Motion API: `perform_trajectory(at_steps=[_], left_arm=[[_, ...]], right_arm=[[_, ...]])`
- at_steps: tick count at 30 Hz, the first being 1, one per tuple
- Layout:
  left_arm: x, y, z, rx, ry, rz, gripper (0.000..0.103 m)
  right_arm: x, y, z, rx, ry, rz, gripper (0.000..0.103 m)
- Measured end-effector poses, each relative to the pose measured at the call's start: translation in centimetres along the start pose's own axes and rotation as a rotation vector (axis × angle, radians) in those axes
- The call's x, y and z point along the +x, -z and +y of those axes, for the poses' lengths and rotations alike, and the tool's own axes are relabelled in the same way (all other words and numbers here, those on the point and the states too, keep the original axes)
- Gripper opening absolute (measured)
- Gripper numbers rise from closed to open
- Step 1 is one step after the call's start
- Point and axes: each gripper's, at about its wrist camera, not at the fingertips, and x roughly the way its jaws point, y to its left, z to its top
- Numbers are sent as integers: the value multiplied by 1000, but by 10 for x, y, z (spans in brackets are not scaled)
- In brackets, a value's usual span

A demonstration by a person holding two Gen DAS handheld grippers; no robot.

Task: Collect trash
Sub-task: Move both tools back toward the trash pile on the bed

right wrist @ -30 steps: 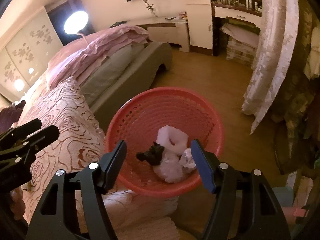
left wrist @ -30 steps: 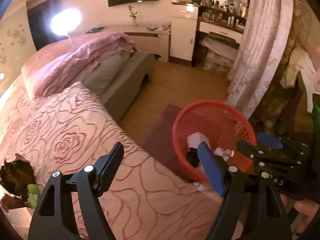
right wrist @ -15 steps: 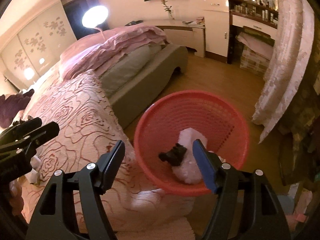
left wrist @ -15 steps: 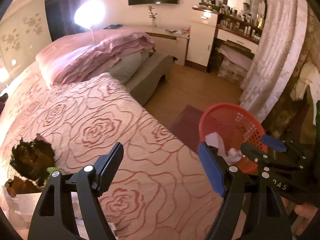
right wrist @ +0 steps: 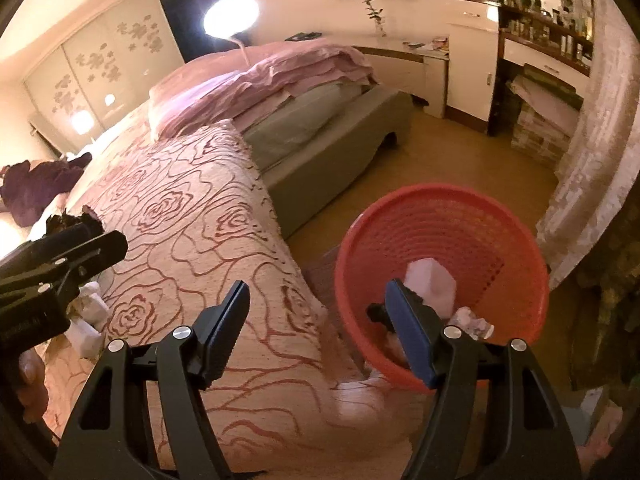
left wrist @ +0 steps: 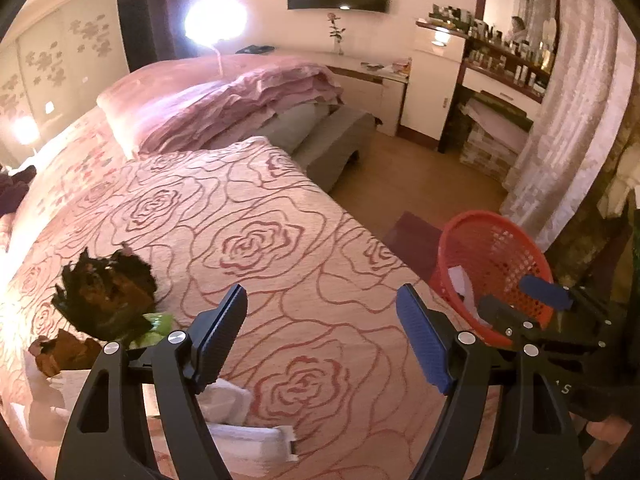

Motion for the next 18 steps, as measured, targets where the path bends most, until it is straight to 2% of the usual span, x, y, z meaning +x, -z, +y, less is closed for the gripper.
perform_trajectory(at_steps=[8,18], left_arm=[[-15,2,33,-52,-49,-15,74],[-51,10,120,-217,-160,-47,74]], right_arm=[[3,-3,17,-29,-35,-3,68],[8,-6,38,-70,-85,5,68]])
